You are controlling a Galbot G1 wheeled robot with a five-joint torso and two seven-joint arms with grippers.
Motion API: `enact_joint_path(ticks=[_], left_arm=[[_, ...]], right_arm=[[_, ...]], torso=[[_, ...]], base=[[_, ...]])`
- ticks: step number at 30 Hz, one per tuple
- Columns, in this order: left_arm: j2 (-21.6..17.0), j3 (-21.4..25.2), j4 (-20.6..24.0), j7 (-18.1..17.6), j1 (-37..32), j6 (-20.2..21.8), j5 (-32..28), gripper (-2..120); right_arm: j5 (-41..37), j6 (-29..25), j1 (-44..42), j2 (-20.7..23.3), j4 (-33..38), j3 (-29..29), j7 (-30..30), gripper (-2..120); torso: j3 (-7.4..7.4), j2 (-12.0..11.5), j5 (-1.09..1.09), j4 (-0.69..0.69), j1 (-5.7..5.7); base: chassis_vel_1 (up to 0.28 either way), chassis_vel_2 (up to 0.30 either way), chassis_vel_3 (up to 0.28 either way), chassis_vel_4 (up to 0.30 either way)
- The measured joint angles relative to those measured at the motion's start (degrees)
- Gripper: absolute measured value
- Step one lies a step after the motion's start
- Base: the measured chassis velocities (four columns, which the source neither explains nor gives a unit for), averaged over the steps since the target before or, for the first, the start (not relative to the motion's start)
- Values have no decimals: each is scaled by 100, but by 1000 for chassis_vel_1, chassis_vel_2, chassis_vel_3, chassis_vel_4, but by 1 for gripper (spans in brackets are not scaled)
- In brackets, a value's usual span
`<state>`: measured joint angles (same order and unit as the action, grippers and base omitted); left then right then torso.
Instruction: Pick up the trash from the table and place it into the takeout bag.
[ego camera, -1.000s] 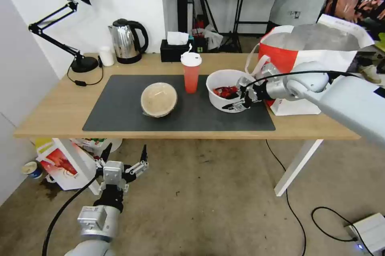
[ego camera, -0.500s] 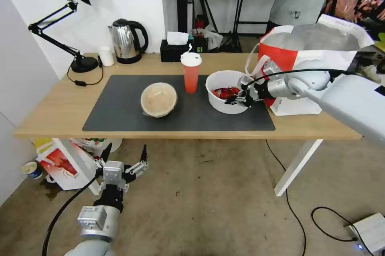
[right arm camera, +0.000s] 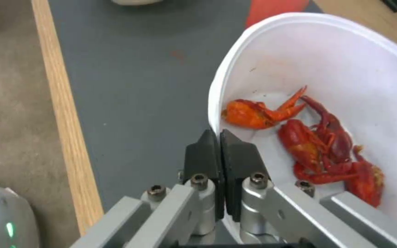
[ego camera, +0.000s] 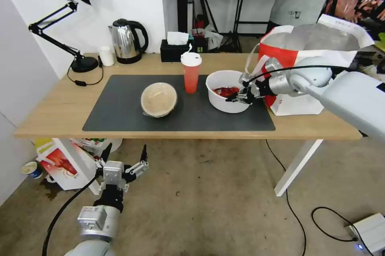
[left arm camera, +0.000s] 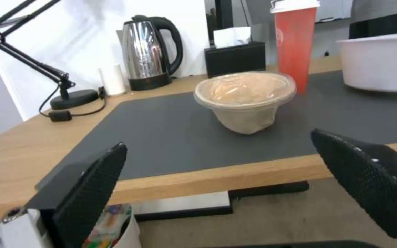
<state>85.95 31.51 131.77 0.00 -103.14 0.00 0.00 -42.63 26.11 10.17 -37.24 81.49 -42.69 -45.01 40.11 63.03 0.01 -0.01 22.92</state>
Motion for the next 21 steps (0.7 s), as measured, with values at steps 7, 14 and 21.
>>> enact_joint_path(ticks=[7, 14, 21], left_arm=[[0, 0, 0, 0, 0, 0, 0, 100], [0, 0, 0, 0, 0, 0, 0, 100], [0, 0, 0, 0, 1, 0, 0, 100]], right_arm=[[-20, -5, 180, 66, 30, 12, -46, 0], [-77, -111, 375, 132, 77, 34, -121, 0], [-121, -141, 554, 172, 155, 36, -220, 0]], torso=[[0, 0, -1, 0, 0], [0, 0, 0, 0, 0], [0, 0, 0, 0, 0]], base=[[0, 0, 0, 0], [0, 0, 0, 0], [0, 0, 0, 0]])
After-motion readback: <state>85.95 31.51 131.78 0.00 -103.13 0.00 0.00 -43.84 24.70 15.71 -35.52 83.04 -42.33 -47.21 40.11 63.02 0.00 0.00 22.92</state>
